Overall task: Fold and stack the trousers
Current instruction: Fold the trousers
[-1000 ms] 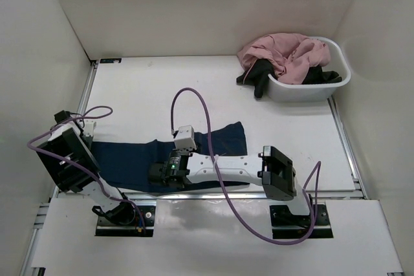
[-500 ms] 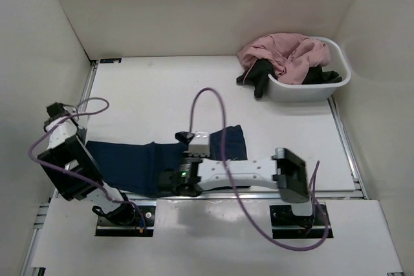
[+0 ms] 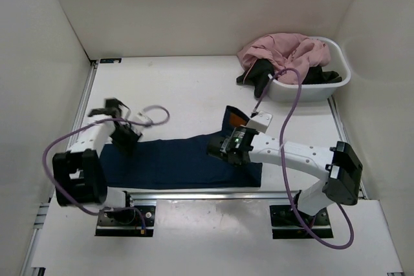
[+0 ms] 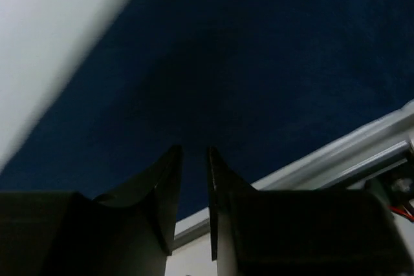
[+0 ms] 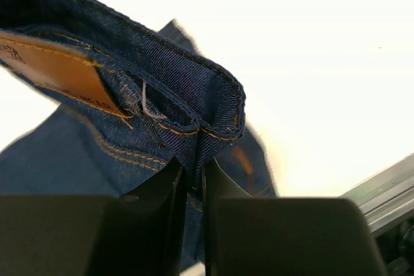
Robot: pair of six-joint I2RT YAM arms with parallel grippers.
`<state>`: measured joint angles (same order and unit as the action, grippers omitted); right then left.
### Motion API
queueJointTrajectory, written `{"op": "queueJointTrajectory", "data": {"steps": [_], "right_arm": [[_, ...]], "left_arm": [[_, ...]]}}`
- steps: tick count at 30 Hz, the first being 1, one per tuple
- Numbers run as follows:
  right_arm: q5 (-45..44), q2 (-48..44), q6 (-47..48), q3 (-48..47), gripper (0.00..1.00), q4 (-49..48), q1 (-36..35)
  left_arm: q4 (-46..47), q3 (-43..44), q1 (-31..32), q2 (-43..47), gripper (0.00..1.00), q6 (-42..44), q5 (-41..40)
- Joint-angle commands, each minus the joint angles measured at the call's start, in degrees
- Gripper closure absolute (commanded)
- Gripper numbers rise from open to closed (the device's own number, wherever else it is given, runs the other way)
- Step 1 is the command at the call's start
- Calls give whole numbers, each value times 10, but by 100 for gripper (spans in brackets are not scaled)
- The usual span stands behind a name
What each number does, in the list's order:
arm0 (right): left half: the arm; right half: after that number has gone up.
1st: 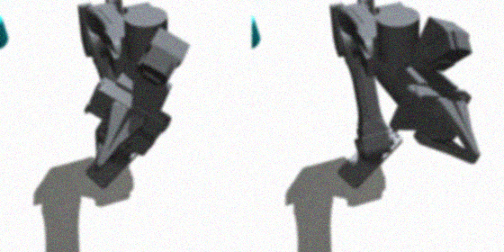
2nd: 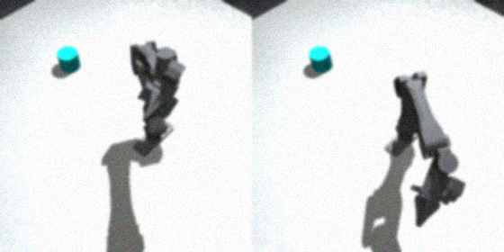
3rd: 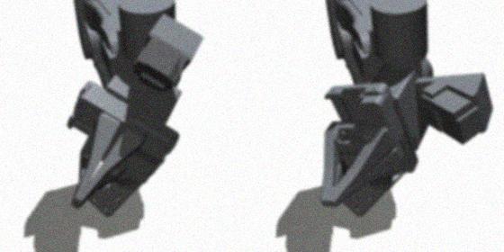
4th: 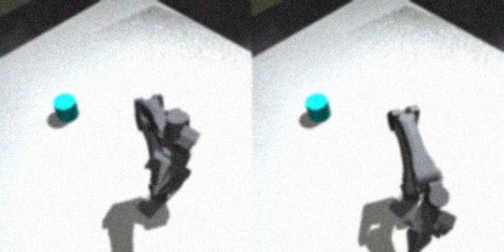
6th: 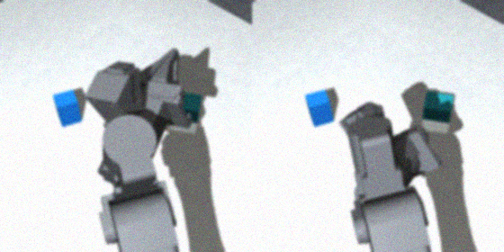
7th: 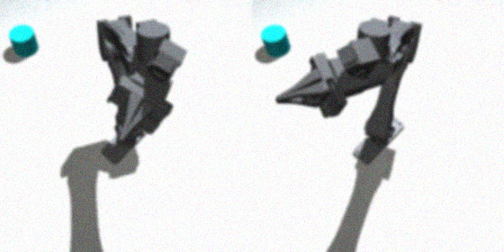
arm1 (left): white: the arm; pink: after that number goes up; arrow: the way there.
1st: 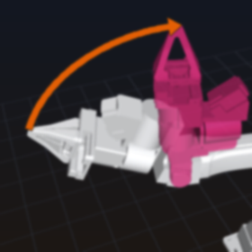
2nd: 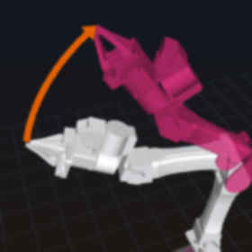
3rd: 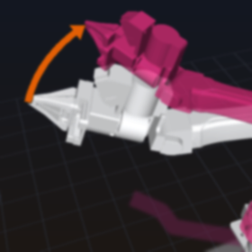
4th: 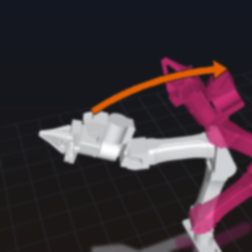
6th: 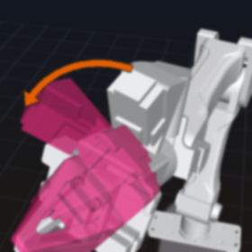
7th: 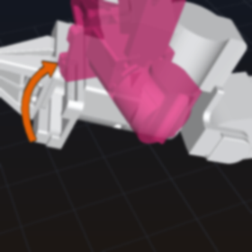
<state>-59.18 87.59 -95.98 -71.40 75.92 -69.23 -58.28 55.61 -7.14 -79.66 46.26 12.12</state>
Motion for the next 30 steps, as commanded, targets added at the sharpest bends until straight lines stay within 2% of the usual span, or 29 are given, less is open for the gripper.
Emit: {"op": "queueJointTrajectory", "data": {"steps": [1, 5, 12, 16, 20, 23, 26, 29, 30], "right_arm": [[-27, -43, -14, 27, 100, 94, 39], [-27, -49, -7, 40, 100, 94, 72], [-64, -69, 38, 51, 100, 94, 153], [-113, -74, 107, 43, 100, 89, 225], [-175, -74, 210, 3, 100, 78, 267], [-218, -60, 288, -59, 100, 41, 272], [-232, -22, 426, -157, 100, -12, 234], [-232, 48, 430, -252, 100, -8, 163], [-232, 94, 365, -276, 100, 18, 133]], "left_arm": [[20, -80, 84, -1, 67, -31, -68], [83, -89, 111, -66, 68, -85, -113], [147, -2, 151, -174, 68, -149, -129], [157, 52, 175, -240, 69, -167, -129], [138, 122, 175, -295, 69, -205, -109], [124, 152, 175, -315, 69, -217, -92], [111, 152, 175, -315, 69, -223, -66], [111, 152, 175, -326, 69, -230, -60], [106, 157, 175, -331, 70, -235, -60]]}}
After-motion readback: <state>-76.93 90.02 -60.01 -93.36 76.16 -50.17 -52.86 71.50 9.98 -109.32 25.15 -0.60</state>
